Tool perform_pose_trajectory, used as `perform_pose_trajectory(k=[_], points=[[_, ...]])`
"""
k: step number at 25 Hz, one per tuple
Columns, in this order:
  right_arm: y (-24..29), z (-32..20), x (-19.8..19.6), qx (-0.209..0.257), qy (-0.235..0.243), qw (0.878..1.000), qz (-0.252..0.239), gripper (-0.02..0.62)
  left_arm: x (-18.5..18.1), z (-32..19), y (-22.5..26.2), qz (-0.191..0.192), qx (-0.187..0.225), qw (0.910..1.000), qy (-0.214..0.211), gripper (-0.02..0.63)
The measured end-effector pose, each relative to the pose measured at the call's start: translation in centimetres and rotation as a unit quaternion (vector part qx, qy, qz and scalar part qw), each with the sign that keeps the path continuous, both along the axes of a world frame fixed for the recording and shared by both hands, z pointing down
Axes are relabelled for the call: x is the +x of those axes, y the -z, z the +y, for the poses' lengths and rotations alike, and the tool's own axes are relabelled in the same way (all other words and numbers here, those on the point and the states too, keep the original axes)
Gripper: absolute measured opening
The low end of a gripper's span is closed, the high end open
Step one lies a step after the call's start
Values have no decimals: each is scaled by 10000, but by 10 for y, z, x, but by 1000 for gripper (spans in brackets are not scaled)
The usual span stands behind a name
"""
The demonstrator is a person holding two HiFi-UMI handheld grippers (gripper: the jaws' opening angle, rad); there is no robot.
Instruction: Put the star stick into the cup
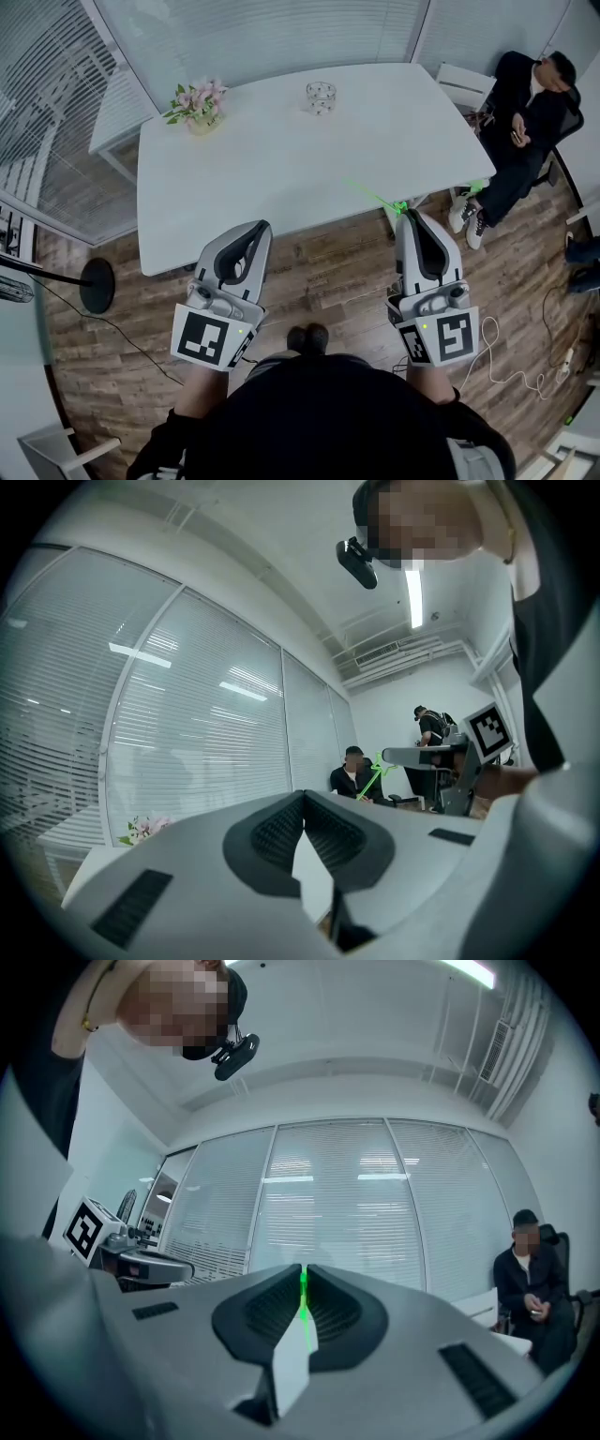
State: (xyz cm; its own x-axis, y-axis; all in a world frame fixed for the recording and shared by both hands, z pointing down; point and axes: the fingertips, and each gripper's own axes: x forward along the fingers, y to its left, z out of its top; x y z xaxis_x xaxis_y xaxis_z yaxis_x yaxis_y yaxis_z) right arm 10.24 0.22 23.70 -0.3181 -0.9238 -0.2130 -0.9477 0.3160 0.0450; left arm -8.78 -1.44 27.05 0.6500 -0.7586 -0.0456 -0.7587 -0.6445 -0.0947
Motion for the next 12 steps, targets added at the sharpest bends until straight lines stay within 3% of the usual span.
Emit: perform_pose_trajectory(k=[12], points=[[0, -5, 24, 25, -17, 10000, 10, 21, 27, -14, 3, -6, 72, 10000, -57, 14]])
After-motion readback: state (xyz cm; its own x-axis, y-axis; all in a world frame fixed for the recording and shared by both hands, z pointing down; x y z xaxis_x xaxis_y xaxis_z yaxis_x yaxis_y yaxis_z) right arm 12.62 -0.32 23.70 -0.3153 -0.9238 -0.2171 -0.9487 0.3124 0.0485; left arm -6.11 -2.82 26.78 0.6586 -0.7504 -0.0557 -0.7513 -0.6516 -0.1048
